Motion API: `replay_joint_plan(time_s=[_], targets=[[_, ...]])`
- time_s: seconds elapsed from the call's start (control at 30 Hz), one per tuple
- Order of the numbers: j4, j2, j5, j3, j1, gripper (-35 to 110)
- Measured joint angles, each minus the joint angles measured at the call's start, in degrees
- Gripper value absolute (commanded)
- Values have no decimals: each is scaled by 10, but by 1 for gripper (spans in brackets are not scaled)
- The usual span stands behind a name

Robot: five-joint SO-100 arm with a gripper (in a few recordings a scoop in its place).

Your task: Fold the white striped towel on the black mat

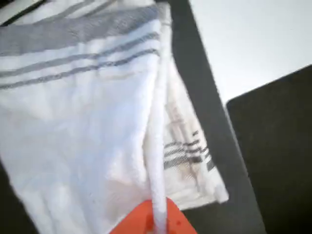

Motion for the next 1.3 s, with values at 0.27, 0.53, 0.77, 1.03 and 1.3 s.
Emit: replay_joint_plan(time_s=[0.27, 0.53, 0.77, 1.03, 1.3], targets=[[-36, -8, -28, -9, 11, 0], [-96, -11, -42, 9, -7, 2], [-213, -38, -56, 134, 56, 15], [-234, -46, -56, 134, 66, 15], [-266, -123, -30, 76, 46, 15]])
